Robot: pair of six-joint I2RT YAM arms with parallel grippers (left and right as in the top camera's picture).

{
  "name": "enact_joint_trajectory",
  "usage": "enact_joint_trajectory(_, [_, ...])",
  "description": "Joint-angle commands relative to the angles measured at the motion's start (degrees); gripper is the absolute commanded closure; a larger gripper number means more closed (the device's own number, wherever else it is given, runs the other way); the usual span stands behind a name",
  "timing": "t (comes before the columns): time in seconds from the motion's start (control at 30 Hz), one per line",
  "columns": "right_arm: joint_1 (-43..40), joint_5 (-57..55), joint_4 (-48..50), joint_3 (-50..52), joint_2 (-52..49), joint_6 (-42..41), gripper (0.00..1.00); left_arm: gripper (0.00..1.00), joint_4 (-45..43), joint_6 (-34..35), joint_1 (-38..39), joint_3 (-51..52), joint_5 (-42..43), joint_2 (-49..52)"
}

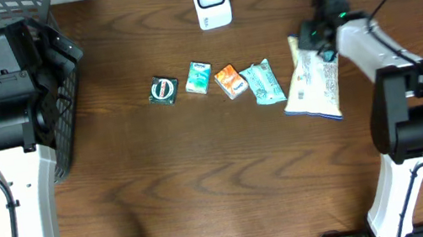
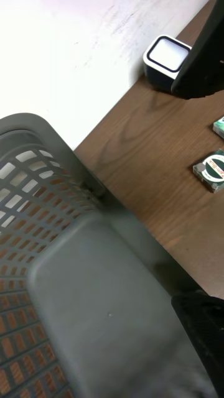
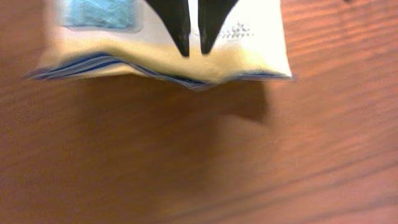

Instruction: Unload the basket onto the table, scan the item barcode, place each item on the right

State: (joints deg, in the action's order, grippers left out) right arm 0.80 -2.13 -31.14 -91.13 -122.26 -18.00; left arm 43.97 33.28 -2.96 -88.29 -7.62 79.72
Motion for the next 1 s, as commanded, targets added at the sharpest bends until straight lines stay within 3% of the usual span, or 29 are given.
enact_joint_trajectory(0.0, [-2.9, -3.2, -7.4, -9.2, 0.5, -0.3, 0.99, 0.02, 0.2, 0.7, -0.2, -0.1, -0.1, -0.3])
enact_joint_trajectory(0.2, [-3.2, 5.6, -24.0, -17.4, 0.5, 5.8, 0.98, 0.02, 0.2, 0.7, -0.2, -0.1, -0.1, -0.3])
enact_joint_trajectory(0.4, [-2.2, 9.5, -37.4, -14.7, 0.5, 10.8, 0.99, 0.02, 0.2, 0.7, -0.2, -0.1, -0.1, -0.3])
enact_joint_trajectory(0.73, [-1.9, 8.1, -30.1, 1.2, 0.5, 8.6, 0.99, 0.02, 0.2, 0.7, -0.2, -0.1, -0.1, -0.3])
enact_joint_trajectory(0.97, [-3.4, 8.5, -35.0, -7.4, 1.4, 9.1, 0.98, 0.02, 0.2, 0.7, -0.2, -0.1, -0.1, -0.3])
